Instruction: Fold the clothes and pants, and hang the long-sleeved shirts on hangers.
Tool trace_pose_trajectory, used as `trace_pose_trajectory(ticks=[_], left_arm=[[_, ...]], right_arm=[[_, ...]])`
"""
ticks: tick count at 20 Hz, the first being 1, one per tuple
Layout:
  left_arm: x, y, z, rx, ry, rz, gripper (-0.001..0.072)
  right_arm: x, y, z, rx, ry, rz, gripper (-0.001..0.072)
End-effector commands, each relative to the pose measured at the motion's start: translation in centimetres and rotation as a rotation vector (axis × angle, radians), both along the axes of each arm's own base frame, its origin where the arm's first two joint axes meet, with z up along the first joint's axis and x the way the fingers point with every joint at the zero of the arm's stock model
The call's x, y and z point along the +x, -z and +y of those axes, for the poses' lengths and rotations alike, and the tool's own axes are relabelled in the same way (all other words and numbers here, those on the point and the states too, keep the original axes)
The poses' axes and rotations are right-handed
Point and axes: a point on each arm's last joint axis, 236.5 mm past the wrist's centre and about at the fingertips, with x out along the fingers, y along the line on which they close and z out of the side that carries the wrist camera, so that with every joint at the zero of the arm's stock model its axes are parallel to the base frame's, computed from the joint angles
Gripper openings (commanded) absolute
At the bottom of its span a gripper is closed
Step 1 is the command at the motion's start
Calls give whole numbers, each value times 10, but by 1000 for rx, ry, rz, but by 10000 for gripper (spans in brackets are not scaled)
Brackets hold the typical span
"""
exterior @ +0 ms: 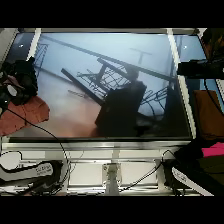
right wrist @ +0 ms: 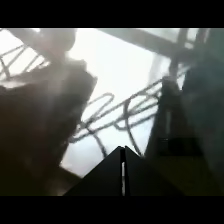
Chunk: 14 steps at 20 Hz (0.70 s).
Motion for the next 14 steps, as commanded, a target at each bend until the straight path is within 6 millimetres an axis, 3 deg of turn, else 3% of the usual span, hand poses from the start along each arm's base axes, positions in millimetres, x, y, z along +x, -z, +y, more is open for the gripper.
trace_pose_trajectory(ticks=[1, 2, 3, 6, 9, 12, 14], left_arm=[[2, 9, 1, -21, -34, -2, 225], [2, 10, 1, -21, -34, 0, 94], [2, 9, 3, -14, -32, -1, 17], [4, 8, 3, -11, -30, -11, 16], [11, 8, -14, -12, 10, -13, 15], [28, 3, -48, 1, 98, -46, 14], [45, -3, -81, 10, 175, -93, 14]], right_arm=[[0, 0, 0, 0, -1, 1, 19], [0, 0, 0, 0, -1, 1, 19], [0, 0, 0, 0, -1, 1, 19], [0, 0, 0, 0, -1, 1, 19], [0, 0, 0, 0, -1, 1, 19], [0, 0, 0, 0, -1, 1, 19], [0, 0, 0, 0, -1, 1, 19]])
